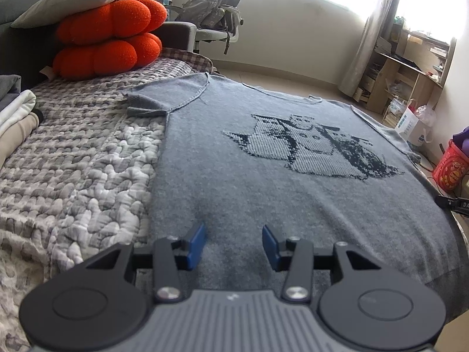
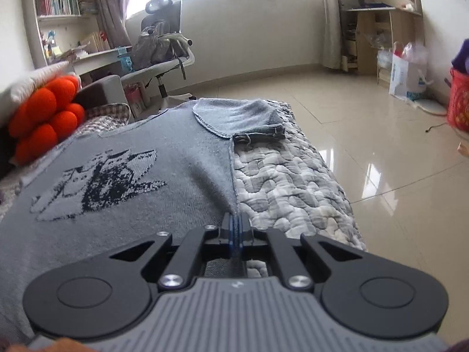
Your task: Fold clothes
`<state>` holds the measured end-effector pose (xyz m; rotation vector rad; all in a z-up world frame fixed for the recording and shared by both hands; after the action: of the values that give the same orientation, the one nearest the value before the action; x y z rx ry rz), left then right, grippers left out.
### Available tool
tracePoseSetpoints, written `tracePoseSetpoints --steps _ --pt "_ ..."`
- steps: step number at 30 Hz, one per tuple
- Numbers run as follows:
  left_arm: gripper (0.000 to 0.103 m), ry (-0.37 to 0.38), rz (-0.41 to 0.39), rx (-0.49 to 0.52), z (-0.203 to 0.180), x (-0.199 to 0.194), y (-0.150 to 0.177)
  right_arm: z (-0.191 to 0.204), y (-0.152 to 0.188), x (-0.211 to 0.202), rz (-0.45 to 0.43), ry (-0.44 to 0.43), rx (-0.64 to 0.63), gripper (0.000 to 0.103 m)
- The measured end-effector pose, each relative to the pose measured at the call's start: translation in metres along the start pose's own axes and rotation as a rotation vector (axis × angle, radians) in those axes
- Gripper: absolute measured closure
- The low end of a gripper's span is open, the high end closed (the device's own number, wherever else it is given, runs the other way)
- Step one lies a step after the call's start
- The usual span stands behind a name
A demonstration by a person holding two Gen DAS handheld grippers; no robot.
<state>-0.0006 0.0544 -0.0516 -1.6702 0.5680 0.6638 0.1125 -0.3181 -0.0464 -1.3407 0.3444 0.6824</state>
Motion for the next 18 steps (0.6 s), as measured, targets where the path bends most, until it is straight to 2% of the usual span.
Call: tracePoseSetpoints --steps 4,10,12,14,18 --pt "0.058 0.006 0.008 -0.006 0.001 -0.002 -0.002 0.003 0.001 0.000 0.007 0.000 -0.026 0.096" --pt "0.056 0.027 -0.008 0.006 -0.004 -0.009 -0.008 0.001 -0.003 0.001 0.017 -0.032 0.012 0.087" --pt "0.054 0.029 -0.016 0.004 -0.006 -0.009 -0.014 0.001 -0.005 0.003 0.022 -0.042 0.023 0.081" --pt "0.054 0.030 -0.019 -0.003 -0.007 -0.008 -0.020 0.003 -0.008 0.006 0.027 -0.055 0.030 0.067" --pt "0.053 0.038 -0.018 0.002 -0.014 0.003 -0.030 0.005 -0.016 0.018 0.051 -0.055 0.028 0.066"
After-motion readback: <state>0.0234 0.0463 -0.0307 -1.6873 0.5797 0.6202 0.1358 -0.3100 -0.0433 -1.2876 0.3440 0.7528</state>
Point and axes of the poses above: each gripper's, at about its wrist camera, not at the fingertips, and x roughly the way its jaws point, z to its left, y to its underside, the point moved 10 cm from there along x, roughly the way its jaws point, and after that the axes turned 4 degrees about z, right-handed, at the moved point
